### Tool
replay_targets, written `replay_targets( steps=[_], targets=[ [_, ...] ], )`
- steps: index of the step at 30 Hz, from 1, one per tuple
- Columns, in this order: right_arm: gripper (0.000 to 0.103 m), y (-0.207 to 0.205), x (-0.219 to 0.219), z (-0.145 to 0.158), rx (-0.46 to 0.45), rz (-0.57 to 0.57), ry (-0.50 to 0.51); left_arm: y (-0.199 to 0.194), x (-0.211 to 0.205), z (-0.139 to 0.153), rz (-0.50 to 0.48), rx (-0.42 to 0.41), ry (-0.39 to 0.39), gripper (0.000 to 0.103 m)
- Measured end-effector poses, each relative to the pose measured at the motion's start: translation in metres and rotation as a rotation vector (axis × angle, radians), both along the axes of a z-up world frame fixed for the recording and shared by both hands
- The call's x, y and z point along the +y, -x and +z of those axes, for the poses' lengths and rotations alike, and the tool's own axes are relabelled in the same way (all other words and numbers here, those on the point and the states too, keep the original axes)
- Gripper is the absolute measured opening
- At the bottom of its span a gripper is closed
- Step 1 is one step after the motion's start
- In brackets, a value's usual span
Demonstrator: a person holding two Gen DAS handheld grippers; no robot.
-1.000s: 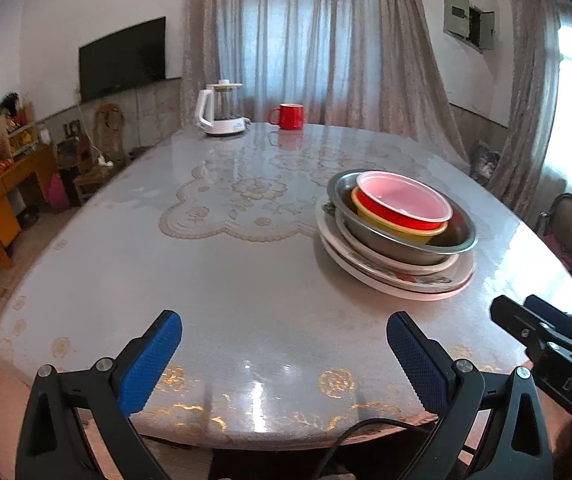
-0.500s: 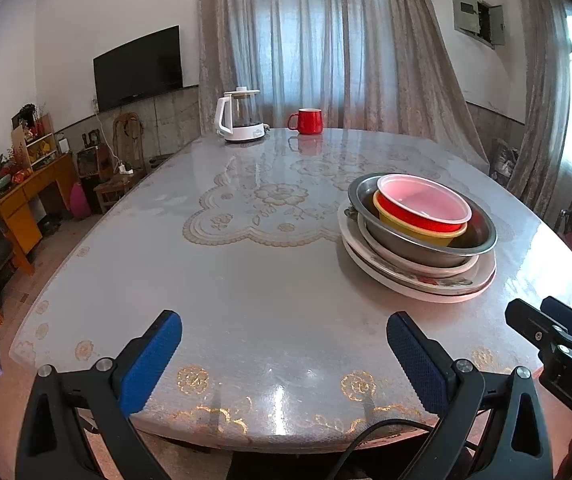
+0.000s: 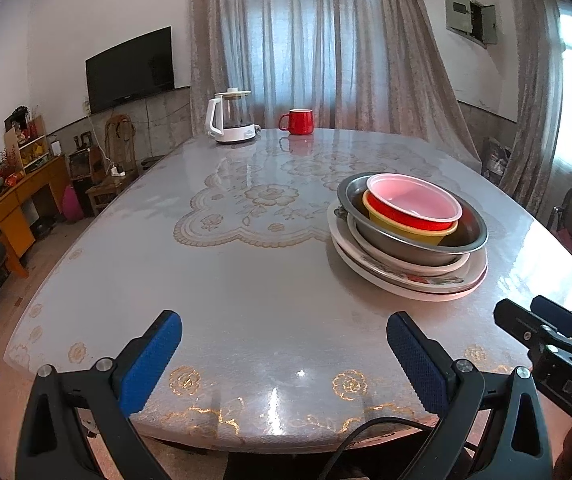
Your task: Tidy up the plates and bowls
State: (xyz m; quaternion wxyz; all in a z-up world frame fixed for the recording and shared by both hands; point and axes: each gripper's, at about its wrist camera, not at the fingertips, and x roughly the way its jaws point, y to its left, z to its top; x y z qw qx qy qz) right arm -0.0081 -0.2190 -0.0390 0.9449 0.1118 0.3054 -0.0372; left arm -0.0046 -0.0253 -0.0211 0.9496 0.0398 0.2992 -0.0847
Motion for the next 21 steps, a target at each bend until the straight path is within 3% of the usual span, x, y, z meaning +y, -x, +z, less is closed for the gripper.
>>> replay_targets(
  steps=[21],
  targets=[
    [0.063, -0.007, -0.002, -0.005, 0.017, -0.001, -0.011, -0.001, -0.013, 0.001, -0.067, -0.013, -0.006, 0.103]
  ],
)
